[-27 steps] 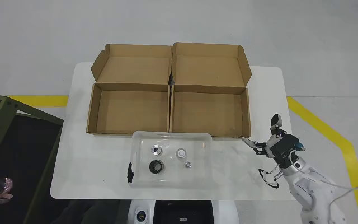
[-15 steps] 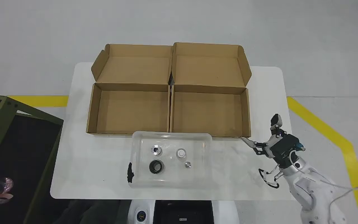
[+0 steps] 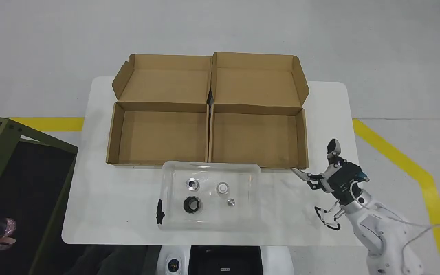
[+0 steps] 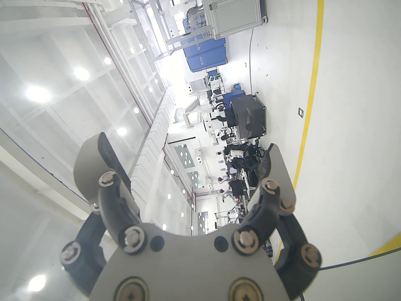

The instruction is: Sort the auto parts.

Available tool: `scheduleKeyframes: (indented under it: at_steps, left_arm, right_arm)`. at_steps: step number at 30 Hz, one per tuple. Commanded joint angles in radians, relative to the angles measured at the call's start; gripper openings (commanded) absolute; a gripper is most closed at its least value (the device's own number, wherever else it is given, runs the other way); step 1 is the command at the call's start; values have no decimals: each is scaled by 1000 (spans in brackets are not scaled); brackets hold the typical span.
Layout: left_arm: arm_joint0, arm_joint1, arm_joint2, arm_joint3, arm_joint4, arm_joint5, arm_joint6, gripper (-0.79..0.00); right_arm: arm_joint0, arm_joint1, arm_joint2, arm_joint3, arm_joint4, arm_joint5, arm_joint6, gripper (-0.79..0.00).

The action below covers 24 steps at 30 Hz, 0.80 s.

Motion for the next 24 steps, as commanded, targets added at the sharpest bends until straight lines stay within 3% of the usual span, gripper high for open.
scheduleKeyframes:
  at_steps: [1,24]
  left_arm:
    - [0,0,0,0,0,0,0,0]
    - [0,0,0,0,0,0,0,0]
  right_arm:
    - [15,3,-15,-13,-5,-31,30,0]
    - [170,14,-325,-109,-25,-188,350,0]
